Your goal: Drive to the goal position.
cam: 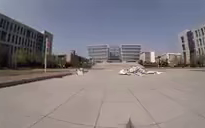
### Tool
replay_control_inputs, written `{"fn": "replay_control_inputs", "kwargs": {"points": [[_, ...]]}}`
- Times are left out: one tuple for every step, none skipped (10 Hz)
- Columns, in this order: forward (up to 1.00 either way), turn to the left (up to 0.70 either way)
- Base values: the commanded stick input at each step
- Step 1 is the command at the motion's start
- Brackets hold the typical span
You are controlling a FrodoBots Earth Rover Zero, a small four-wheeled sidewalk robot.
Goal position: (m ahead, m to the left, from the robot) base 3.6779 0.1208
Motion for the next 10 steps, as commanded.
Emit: {"fn": "replay_control_inputs", "kwargs": {"points": [[1.0, 0.01], [1.0, 0.01], [1.0, 0.01], [1.0, 0.01], [1.0, 0.01], [1.0, 0.01], [1.0, 0.01], [1.0, 0.01], [1.0, 0.01], [1.0, 0.01]]}}
